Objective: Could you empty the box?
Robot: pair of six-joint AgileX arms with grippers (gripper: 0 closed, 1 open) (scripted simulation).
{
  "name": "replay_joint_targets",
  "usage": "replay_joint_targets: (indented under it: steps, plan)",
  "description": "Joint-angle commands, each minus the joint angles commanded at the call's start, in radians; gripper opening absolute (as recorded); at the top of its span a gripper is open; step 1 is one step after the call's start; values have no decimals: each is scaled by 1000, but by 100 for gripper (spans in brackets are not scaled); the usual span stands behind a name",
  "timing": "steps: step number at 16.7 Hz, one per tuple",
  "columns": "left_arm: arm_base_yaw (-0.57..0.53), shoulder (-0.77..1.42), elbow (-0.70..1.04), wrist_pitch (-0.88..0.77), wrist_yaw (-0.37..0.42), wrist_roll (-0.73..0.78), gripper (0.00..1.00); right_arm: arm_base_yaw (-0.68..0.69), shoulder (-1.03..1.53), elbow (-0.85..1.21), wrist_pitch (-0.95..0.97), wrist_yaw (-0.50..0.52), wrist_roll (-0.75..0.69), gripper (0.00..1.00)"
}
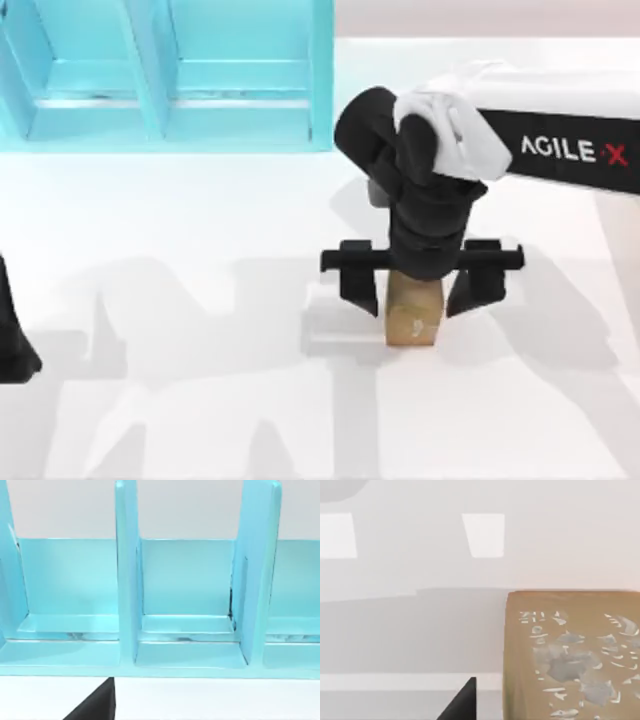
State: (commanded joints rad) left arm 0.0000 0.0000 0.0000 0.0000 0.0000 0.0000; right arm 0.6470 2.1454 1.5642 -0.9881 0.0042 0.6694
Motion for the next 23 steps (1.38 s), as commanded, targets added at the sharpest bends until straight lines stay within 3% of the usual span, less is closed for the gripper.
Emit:
replay_joint_targets:
  steps: [10, 18, 23]
  plan:
    - [0, 0, 0, 0, 0, 0, 100, -2, -1, 3, -3, 0, 0, 100]
    - [0, 0, 0, 0, 0, 0, 100, -3, -58, 209, -271, 0, -3, 100]
    - [0, 0, 0, 0, 0, 0, 100, -2, -60, 224, -286, 0, -3, 100]
